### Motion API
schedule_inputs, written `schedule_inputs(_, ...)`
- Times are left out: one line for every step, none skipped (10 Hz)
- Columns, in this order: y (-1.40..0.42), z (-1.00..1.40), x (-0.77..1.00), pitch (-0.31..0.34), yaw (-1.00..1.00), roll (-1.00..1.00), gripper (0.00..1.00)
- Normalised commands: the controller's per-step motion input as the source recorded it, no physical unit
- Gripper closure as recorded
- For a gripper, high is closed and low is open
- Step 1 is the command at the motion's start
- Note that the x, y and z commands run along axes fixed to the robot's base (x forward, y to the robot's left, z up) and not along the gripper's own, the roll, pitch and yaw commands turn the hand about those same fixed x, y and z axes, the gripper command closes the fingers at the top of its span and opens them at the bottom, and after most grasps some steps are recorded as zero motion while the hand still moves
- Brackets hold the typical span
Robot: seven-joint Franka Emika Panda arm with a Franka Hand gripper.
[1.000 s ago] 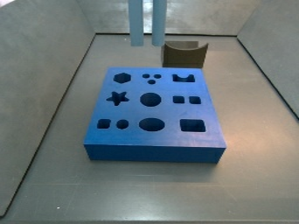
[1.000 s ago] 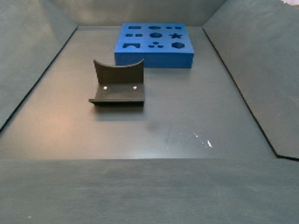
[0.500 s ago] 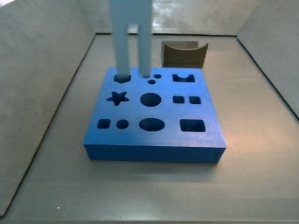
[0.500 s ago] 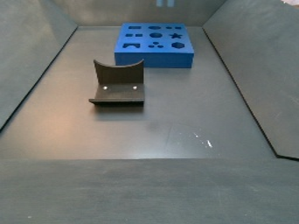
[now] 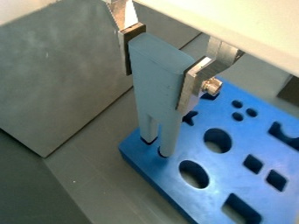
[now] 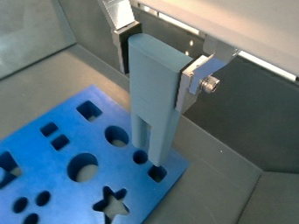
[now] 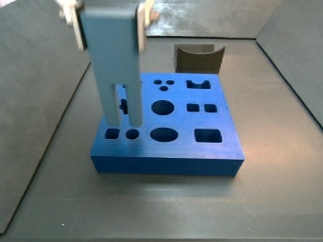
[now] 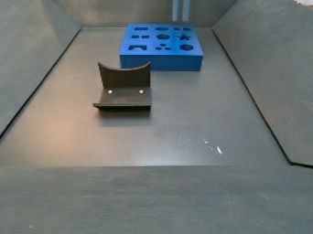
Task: Insert the square-circle object.
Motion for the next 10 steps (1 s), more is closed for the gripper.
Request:
schedule_inputs(0.11, -0.30, 0.00, 0.054, 0.00, 0.00, 1.00)
schedule_inputs(0.13, -0.29, 0.00, 0.054, 0.00, 0.00, 1.00)
schedule_inputs(0.19, -0.22, 0.00, 0.056, 0.00, 0.00, 1.00)
schedule_inputs(0.13, -0.20, 0.00, 0.050, 0.00, 0.00, 1.00)
schedule_inputs(0.03, -0.33, 0.00, 0.036, 0.00, 0.00, 1.00)
schedule_inputs(0.00, -0.46, 0.00, 0.000, 0.00, 0.00, 1.00)
schedule_inputs(-0.15, -0.34, 0.00, 0.003, -0.04, -0.01, 1.00)
schedule_inputs(-0.15, -0.30, 0.03, 0.031, -0.05, 0.00, 1.00)
schedule_inputs(-0.03, -0.33, 0.05, 0.053, -0.04, 0.00, 1.00)
schedule_inputs(0.00, -0.37, 0.07, 0.060, -0.04, 0.00, 1.00)
